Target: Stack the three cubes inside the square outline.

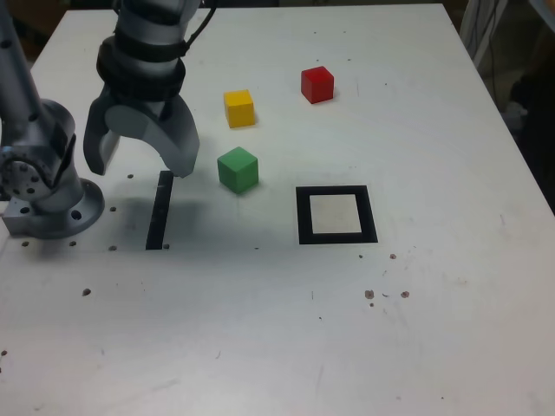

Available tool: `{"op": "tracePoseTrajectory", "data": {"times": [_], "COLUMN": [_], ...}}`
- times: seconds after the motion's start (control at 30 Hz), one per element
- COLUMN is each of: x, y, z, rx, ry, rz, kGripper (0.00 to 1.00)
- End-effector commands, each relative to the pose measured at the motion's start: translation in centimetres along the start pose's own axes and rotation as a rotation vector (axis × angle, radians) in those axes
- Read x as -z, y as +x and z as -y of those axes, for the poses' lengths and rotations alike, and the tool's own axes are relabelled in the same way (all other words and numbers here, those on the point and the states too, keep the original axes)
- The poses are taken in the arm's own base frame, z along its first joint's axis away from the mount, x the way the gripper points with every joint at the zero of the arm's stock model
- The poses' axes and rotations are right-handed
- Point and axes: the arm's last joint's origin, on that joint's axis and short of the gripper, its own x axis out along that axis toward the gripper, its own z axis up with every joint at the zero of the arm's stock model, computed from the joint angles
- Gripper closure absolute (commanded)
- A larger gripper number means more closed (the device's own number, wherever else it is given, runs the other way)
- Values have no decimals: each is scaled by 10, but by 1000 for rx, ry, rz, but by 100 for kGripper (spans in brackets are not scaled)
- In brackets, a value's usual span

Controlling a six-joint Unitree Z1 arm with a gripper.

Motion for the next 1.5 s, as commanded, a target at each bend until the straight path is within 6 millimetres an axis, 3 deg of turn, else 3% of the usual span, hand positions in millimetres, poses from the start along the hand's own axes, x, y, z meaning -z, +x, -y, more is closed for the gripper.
{"op": "tracePoseTrajectory", "data": {"times": [0.0,0.37,0.6,0.8,0.97,1.27,1.47], "x": [1,1,-15,-49,-82,-126,-145], "y": [0,-10,-60,-110,-135,-139,-144], "z": [0,-2,-22,-46,-78,-169,-200], "rx": [3,-6,-93,-201,-226,-80,-24], "ry": [-2,-3,-2,38,54,-71,-209], "rz": [-3,33,125,214,222,241,302], "kGripper": [5,5,5,5,5,5,5]}}
